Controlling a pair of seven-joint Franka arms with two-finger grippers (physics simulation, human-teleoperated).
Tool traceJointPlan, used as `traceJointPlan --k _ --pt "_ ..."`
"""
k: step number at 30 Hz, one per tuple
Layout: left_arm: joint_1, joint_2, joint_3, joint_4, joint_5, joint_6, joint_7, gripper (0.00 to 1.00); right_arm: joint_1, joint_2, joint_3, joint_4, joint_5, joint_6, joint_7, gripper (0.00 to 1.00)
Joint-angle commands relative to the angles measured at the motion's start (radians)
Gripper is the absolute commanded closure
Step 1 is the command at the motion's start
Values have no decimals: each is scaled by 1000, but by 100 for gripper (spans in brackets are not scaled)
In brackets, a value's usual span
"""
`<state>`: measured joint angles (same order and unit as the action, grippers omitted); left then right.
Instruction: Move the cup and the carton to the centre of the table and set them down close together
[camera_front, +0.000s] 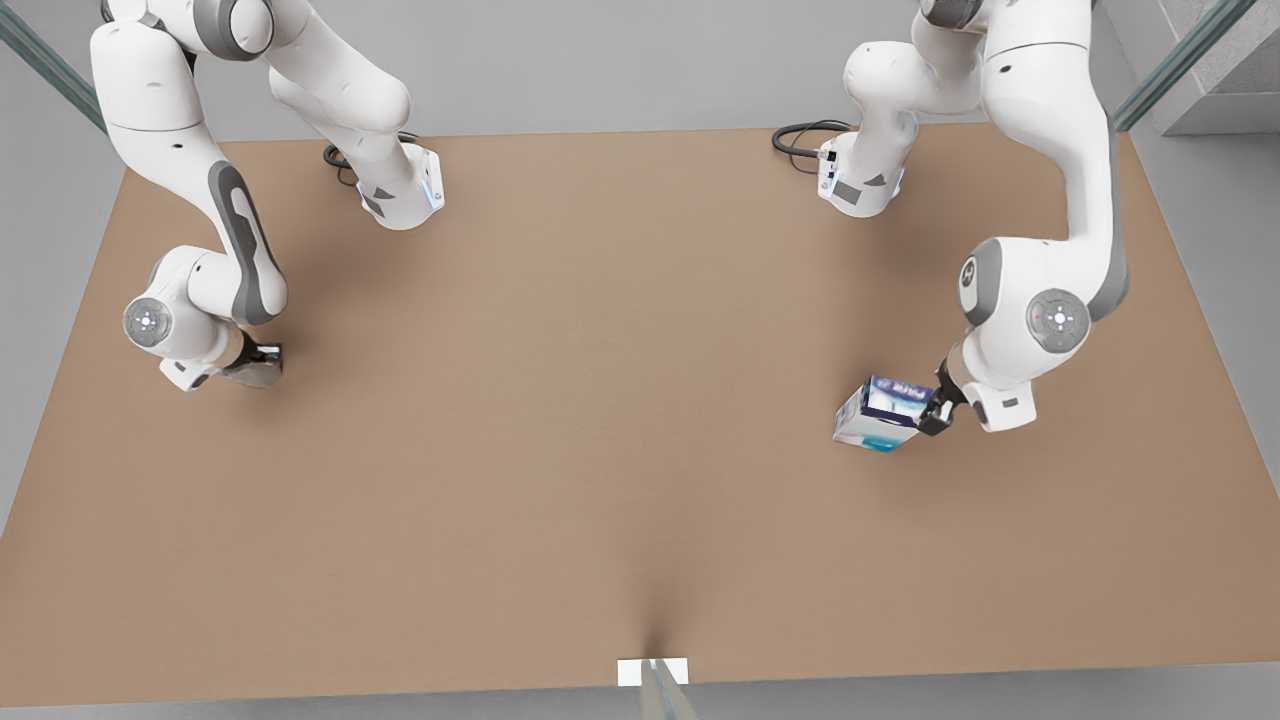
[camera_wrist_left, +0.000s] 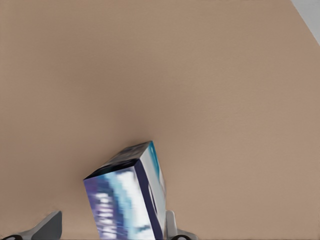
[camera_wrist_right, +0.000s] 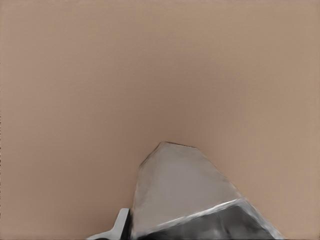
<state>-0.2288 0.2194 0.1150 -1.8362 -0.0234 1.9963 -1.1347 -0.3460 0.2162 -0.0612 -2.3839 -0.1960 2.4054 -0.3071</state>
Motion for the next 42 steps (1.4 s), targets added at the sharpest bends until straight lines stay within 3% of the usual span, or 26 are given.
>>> traceJointPlan --k 1,14,20,22,25,33,42 --pt "2 8 0 0 0 9 -26 0 1 0 0 2 -3 -2 2 79" --pt "8 48 -1 0 -1 21 -120 0 27 -15 4 77 -3 -126 2 79" --pt "8 57 -3 0 -1 7 -135 0 179 -20 14 370 3 -413 6 79" --pt "8 60 -3 0 -1 4 -143 0 194 -20 109 422 44 -470 22 79" --pt "8 80 -3 0 -6 6 -143 0 329 -9 124 511 59 -489 109 79" --pt "9 112 -3 0 -9 4 -171 0 639 233 112 816 82 -489 497 79" --pt "8 121 -5 0 -10 -13 -174 0 852 571 81 1247 78 -488 790 79"
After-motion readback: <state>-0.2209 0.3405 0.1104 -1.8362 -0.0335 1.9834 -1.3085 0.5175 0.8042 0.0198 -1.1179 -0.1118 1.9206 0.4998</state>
